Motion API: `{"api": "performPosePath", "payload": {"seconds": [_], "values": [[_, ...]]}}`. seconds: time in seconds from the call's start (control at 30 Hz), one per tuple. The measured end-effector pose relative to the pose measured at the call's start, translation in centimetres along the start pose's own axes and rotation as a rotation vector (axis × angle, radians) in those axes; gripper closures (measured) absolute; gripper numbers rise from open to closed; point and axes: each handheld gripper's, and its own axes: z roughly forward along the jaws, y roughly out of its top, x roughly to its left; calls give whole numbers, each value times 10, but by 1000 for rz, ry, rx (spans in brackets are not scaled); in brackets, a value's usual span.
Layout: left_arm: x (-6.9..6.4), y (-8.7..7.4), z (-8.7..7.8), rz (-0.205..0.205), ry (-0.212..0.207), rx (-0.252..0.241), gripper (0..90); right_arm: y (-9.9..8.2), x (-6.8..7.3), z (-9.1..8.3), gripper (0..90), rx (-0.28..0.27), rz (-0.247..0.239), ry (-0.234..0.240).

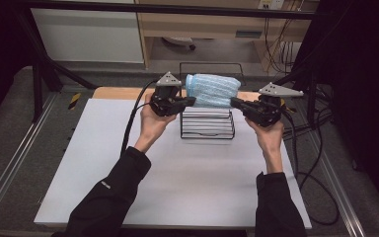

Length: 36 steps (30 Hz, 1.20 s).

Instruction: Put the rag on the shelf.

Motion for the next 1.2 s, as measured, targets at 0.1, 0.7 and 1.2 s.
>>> {"api": "performPosePath", "payload": {"seconds": [0.1, 0.7, 1.2], "values": [[1, -1, 4, -4, 7, -1, 890, -4, -3, 3, 900, -4, -2, -14], [2, -3, 8, -15, 20, -26, 852, -12, -8, 10, 896, -49, -30, -51], [-2, 6, -21, -17, 29, -50, 534, 9, 11, -5, 615, -85, -35, -25]]}}
